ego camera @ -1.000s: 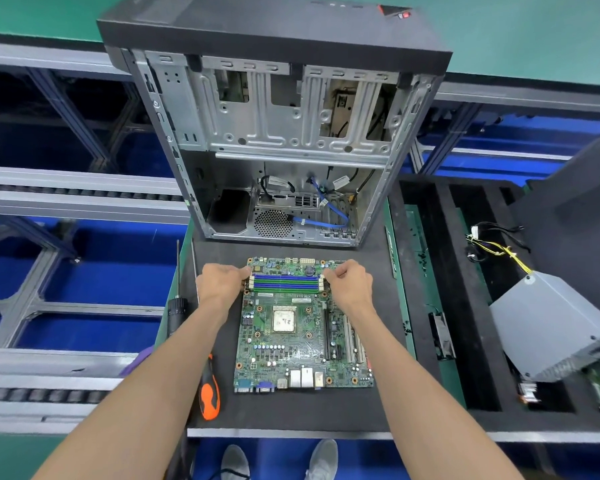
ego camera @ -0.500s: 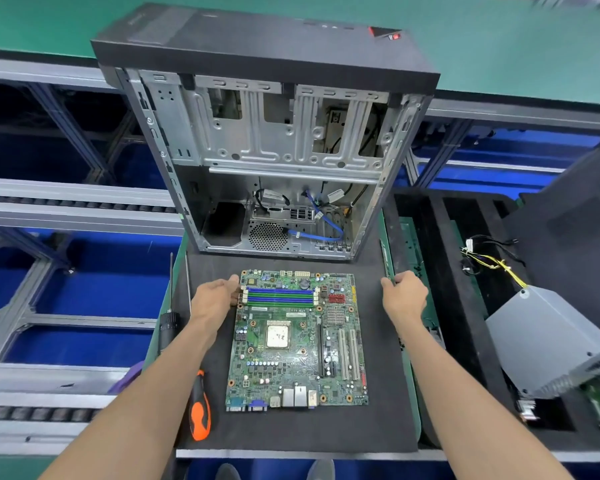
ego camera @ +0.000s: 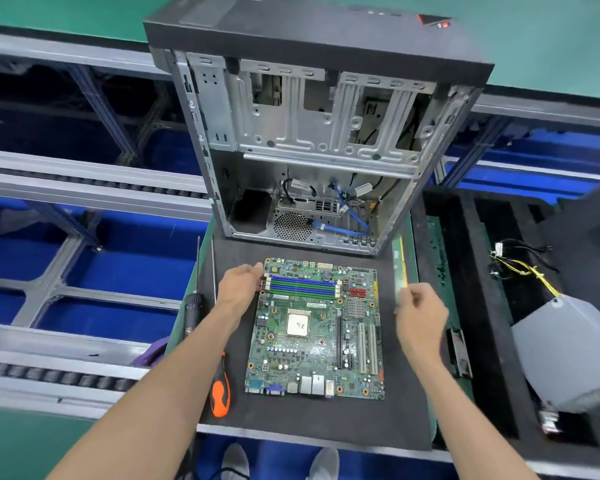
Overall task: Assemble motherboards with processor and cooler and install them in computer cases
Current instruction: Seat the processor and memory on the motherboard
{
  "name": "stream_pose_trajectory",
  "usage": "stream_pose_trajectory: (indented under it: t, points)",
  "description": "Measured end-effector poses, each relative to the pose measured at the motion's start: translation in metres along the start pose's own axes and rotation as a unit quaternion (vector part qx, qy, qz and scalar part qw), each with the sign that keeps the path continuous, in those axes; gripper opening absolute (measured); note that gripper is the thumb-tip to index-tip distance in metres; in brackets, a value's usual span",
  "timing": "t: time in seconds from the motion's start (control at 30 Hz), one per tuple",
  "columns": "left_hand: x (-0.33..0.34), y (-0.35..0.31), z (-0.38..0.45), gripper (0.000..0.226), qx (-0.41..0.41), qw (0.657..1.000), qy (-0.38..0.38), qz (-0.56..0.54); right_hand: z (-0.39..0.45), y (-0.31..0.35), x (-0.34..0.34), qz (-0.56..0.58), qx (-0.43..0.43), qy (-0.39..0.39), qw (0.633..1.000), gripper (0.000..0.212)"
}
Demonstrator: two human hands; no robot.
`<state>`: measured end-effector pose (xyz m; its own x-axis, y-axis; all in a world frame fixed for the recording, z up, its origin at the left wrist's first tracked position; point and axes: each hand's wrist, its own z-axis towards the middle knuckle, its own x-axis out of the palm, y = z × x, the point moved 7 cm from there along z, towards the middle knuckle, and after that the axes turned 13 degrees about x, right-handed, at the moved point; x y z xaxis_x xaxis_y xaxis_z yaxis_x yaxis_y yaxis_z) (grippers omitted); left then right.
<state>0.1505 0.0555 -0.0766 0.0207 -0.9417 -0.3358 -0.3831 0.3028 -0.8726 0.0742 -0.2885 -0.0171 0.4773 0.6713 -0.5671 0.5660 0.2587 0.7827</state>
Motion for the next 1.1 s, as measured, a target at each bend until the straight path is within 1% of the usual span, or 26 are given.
stream_pose_trajectory:
  t: [0.07, 0.13, 0.2, 0.23, 0.27, 0.33, 0.4, 0.47, 0.57, 0.63, 0.7, 0.8, 0.87, 0.93, 1.0, 1.1]
  points:
    - [0.0, -0.002, -0.003, 0.029, 0.009, 1.0, 0.015, 0.012, -0.022, 0.0, 0.025, 0.025, 0.015, 0.129, 0.991, 0.017]
    - [-0.002, -0.01, -0.007, 0.025, 0.044, 0.998, 0.006, 0.049, -0.036, 0.004, 0.046, 0.03, 0.02, 0.212, 0.977, 0.016]
    - [-0.008, -0.024, -0.014, 0.011, 0.11, 0.991, -0.037, 0.073, -0.044, 0.014, 0.062, 0.025, 0.009, 0.257, 0.966, 0.017]
    - [-0.01, -0.032, -0.019, 0.008, 0.143, 0.986, -0.054, 0.063, -0.047, 0.019, 0.067, 0.022, 0.002, 0.273, 0.962, 0.017]
    - [-0.01, -0.038, -0.023, 0.01, 0.167, 0.983, -0.061, 0.04, -0.05, 0.023, 0.072, 0.016, -0.007, 0.286, 0.958, 0.017]
    - [-0.007, -0.046, -0.028, 0.014, 0.178, 0.982, -0.04, -0.038, -0.055, 0.03, 0.08, -0.004, -0.029, 0.305, 0.952, 0.019]
    - [-0.001, -0.053, -0.03, 0.015, 0.161, 0.98, -0.009, -0.117, -0.06, 0.034, 0.085, -0.034, -0.052, 0.308, 0.949, 0.019]
    - [0.001, -0.059, -0.03, 0.015, 0.151, 0.975, 0.007, -0.162, -0.064, 0.039, 0.086, -0.054, -0.079, 0.294, 0.951, 0.018]
    - [0.001, -0.064, -0.029, 0.015, 0.15, 0.973, 0.015, -0.177, -0.069, 0.047, 0.085, -0.055, -0.126, 0.261, 0.956, 0.018]
    - [-0.002, -0.065, -0.03, 0.016, 0.142, 0.972, 0.011, -0.188, -0.071, 0.053, 0.082, -0.052, -0.167, 0.222, 0.959, 0.013]
    - [-0.005, -0.065, -0.03, 0.016, 0.134, 0.969, 0.011, -0.207, -0.07, 0.057, 0.079, -0.045, -0.189, 0.183, 0.964, 0.01]
    - [-0.008, -0.068, -0.028, 0.017, 0.128, 0.961, 0.033, -0.242, -0.064, 0.057, 0.075, -0.019, -0.16, 0.157, 0.974, 0.011]
    - [-0.01, -0.068, -0.024, 0.014, 0.126, 0.964, 0.049, -0.23, -0.058, 0.055, 0.074, 0.013, -0.113, 0.167, 0.979, 0.011]
    - [-0.011, -0.066, -0.02, 0.017, 0.134, 0.97, 0.061, -0.191, -0.051, 0.053, 0.074, 0.061, -0.057, 0.186, 0.979, 0.013]
    - [-0.011, -0.066, -0.016, 0.02, 0.16, 0.974, 0.073, -0.14, -0.043, 0.052, 0.075, 0.085, -0.022, 0.204, 0.975, 0.015]
    - [-0.012, -0.06, -0.012, 0.023, 0.189, 0.977, 0.067, -0.066, -0.033, 0.053, 0.08, 0.045, -0.022, 0.213, 0.976, 0.015]
